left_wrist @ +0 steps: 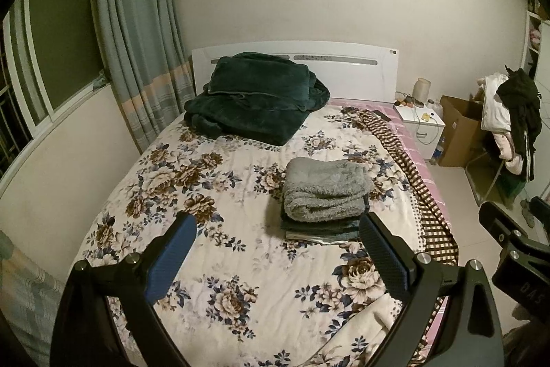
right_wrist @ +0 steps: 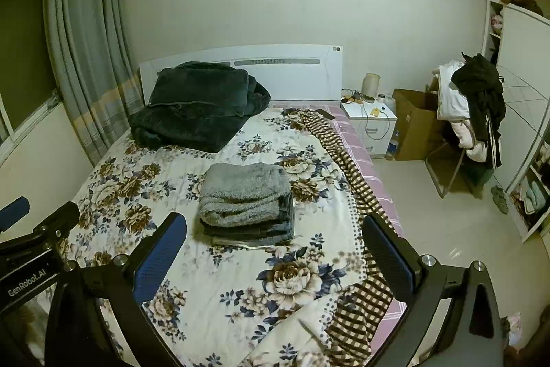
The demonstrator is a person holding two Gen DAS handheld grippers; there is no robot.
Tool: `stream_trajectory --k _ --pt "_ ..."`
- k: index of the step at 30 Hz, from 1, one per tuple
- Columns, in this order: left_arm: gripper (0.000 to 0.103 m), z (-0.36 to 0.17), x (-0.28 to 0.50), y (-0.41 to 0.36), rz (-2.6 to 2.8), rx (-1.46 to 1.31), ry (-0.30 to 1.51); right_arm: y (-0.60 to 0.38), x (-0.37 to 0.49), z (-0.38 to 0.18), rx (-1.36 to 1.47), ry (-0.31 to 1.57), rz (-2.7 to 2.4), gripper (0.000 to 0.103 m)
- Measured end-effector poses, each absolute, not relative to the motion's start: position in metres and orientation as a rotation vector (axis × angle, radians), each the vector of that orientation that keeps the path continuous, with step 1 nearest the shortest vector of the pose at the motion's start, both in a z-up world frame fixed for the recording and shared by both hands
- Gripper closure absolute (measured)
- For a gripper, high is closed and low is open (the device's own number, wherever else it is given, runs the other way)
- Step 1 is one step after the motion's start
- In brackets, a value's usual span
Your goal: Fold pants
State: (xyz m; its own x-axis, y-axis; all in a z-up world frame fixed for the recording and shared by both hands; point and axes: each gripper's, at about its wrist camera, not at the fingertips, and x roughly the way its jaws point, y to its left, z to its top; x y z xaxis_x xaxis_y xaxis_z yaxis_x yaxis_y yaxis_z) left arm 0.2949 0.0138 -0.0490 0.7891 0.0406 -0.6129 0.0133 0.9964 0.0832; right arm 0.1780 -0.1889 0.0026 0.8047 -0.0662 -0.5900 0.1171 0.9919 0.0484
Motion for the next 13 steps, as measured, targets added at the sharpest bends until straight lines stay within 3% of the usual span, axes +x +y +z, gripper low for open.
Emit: stream_trajectory --k 13 --pt "0.006 -0.0469 0.2918 0.0164 0.012 0.078 0.66 -0.1887 0.1761 0.0016 0.084 0.627 -0.104 0.0"
